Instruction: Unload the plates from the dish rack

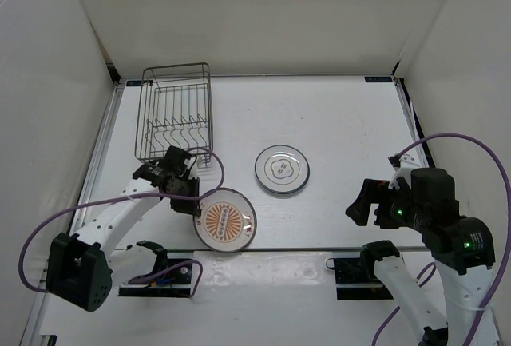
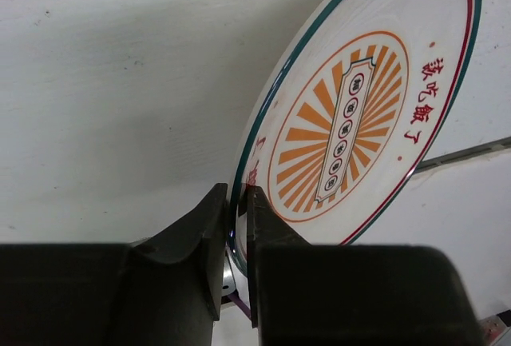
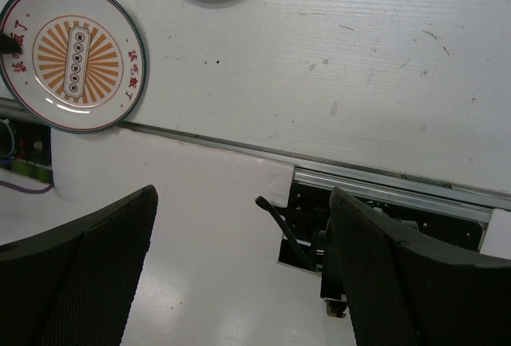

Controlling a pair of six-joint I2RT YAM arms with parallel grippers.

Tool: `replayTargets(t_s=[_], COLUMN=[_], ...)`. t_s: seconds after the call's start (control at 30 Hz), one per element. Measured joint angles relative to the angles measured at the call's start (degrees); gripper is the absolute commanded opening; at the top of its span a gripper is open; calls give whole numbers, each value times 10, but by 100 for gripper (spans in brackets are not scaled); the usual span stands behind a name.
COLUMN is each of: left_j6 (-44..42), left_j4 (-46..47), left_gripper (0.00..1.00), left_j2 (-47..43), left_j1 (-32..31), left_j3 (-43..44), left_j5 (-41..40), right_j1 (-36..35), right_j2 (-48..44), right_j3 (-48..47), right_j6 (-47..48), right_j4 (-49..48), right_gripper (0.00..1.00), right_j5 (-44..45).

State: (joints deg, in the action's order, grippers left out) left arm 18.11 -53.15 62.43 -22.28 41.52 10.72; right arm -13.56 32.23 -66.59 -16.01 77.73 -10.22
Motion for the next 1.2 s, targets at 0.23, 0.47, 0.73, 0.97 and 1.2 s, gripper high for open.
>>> replayTargets(t_s=[0.23, 0.47, 0.73, 0.97, 1.2], left_j6=[-2, -3, -2, 0, 0], left_j4=[-6, -9, -29, -25, -34], left_gripper=[23, 34, 35, 35, 35], left_j2=[56, 99, 165, 189, 187], left_j1=[-9, -11, -11, -11, -12], left_j3=[37, 57, 104, 116, 125], left_j5=[-32, -74, -104, -106, -106], right_j1=[0, 0, 0, 0, -1], right_j2=[0, -3, -11, -19, -22], right_j3=[0, 0, 0, 0, 0], right_j6=[0, 0, 0, 0, 0], right_j4=[0, 0, 0, 0, 0], right_gripper=[90, 90, 90, 90, 90], right_j5=[0, 0, 0, 0, 0])
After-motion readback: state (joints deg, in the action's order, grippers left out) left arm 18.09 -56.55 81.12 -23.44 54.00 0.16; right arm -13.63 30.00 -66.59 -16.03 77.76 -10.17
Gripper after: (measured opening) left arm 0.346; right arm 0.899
